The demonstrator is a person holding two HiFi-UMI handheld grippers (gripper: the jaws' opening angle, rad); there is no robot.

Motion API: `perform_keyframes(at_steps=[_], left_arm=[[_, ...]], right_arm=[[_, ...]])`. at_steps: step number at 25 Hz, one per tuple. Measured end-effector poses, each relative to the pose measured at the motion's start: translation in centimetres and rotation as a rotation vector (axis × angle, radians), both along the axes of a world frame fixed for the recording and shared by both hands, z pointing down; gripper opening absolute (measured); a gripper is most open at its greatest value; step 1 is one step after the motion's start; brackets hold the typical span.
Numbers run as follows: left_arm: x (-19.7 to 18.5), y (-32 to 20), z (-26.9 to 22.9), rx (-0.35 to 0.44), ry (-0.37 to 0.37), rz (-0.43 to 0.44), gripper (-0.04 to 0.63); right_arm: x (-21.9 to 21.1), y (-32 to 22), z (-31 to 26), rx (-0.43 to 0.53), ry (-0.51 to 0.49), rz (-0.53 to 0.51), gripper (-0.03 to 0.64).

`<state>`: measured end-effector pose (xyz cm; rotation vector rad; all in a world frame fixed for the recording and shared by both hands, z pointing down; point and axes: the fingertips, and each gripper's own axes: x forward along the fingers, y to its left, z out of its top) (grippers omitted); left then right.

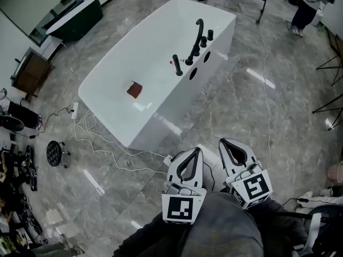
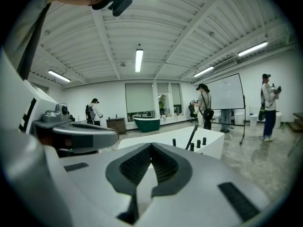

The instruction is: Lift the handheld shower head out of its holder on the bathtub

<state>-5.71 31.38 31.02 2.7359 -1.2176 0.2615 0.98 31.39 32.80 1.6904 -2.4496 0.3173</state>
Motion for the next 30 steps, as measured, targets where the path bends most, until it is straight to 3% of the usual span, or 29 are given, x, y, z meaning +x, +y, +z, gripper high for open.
perform_keyframes(at_steps=[6, 15, 30], left_arm=[[-0.3, -3.4, 0.3, -0.017, 0.007, 0.013, 0.004], [2.8, -9.7, 1.7, -0.038, -0.038, -0.001, 0.003], [13.2, -22.2, 2.4, -0.101, -0.1, -0.129, 0.003]], right_arm=[[-0.1, -3.4, 0.1, -0.015, 0.01, 0.02, 0.005], [3.1, -10.0, 1.7, -0.029, -0.021, 0.004, 0.005], [13.4, -24.1, 2.6, -0.069, -0.084, -0.122, 0.005]])
